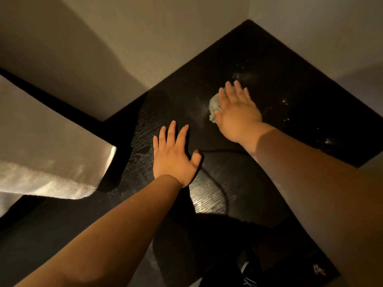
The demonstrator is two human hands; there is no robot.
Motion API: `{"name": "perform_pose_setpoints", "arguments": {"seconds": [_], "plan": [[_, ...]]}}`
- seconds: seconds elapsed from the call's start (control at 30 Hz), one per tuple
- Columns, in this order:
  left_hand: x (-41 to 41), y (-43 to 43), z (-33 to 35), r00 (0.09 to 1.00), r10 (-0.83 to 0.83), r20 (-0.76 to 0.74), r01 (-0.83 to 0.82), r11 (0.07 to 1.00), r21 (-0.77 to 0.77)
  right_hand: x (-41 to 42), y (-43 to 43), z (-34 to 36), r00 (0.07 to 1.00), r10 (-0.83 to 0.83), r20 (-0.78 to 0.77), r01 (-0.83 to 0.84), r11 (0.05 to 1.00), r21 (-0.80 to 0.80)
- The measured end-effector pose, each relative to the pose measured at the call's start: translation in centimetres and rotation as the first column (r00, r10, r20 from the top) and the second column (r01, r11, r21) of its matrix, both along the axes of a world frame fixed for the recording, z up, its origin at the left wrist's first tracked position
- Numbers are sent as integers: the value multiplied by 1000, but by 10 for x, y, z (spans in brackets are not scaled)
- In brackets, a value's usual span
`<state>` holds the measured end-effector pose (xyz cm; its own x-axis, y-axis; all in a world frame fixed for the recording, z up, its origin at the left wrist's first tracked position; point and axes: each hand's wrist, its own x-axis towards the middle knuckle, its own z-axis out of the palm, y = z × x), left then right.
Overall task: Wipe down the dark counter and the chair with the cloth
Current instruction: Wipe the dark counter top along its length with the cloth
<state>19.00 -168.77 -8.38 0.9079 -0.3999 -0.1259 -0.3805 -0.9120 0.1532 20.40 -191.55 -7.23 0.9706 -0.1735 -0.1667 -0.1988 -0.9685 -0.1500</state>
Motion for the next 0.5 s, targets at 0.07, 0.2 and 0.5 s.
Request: {"name": "perform_pose_setpoints", "arguments": {"seconds": [0.07, 0.2, 0.5], "plan": [[0, 1, 0, 1000, -4, -8, 4, 1000, -2, -15, 26, 0, 995, 94, 40, -95, 995, 13], [1, 1, 1, 1000, -16, -7, 16, 1000, 3, -40, 50, 3, 962, 274, 7, -273, 959, 77], [3, -2, 4, 999, 8, -51, -8, 1000, 10, 9, 27, 2, 999, 52, -4, -52, 998, 31]]}}
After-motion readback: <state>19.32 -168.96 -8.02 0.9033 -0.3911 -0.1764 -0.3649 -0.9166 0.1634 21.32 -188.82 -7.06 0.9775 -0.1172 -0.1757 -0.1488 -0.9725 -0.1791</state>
